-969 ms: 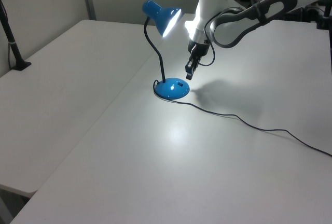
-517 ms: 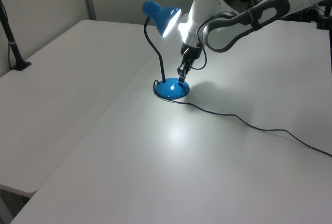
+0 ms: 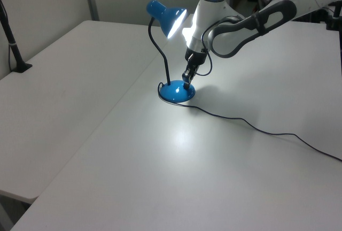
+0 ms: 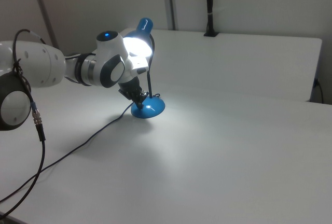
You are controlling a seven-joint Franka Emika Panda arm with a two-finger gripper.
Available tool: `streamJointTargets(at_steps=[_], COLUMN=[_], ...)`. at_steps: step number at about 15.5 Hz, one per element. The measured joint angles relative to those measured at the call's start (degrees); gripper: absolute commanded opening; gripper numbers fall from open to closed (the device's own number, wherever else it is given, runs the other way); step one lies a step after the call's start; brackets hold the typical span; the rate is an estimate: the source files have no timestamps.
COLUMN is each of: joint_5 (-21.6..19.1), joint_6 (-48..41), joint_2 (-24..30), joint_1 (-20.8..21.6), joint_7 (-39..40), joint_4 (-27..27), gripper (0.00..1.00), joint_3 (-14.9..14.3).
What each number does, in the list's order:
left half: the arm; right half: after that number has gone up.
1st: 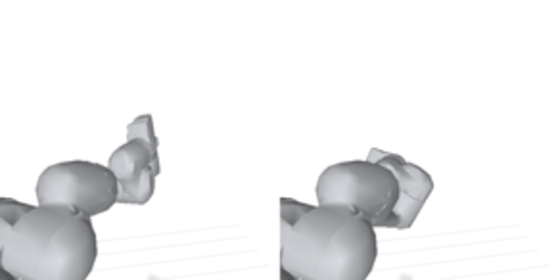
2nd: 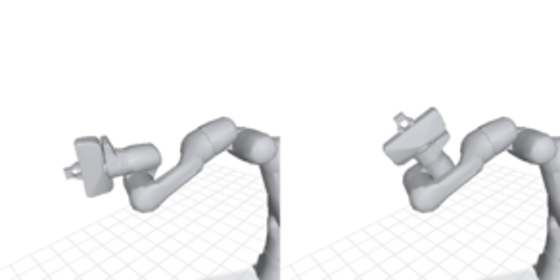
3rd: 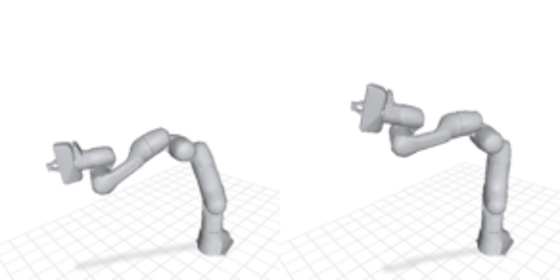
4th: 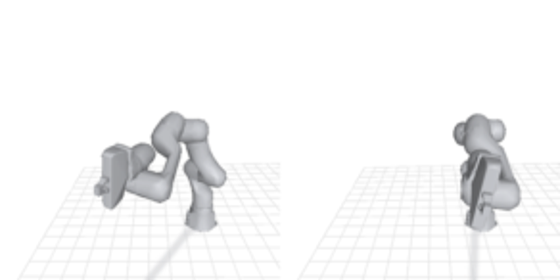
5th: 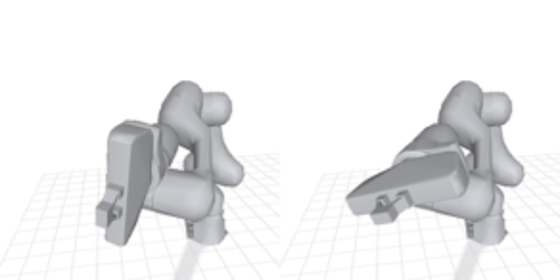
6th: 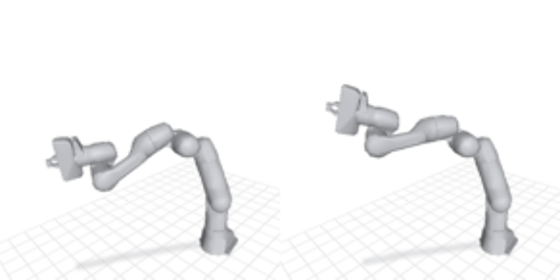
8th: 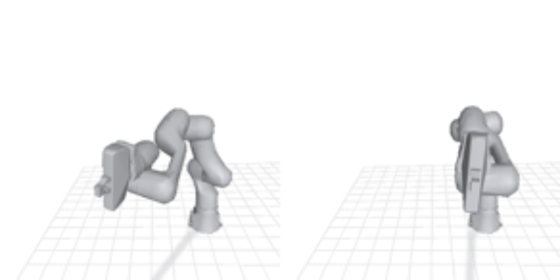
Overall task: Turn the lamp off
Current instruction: 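Press the switch on the lamp base with the gripper tips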
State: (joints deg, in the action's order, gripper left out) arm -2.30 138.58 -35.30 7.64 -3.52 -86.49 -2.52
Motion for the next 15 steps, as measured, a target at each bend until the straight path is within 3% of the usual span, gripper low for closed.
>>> streamJointTargets(at_steps=[8,12,15], joint_5=[3.07,4.2,4.25], joint_6=[0.26,10.3,11.98], joint_2=[-0.1,0.39,0.74], joint_1=[0.16,0.14,0.12], joint_7=[-0.01,-0.21,-0.22], joint_4=[-0.08,-4.24,-5.36], gripper=[0.0,0.0,0.0], joint_3=[0.01,-0.05,-0.06])
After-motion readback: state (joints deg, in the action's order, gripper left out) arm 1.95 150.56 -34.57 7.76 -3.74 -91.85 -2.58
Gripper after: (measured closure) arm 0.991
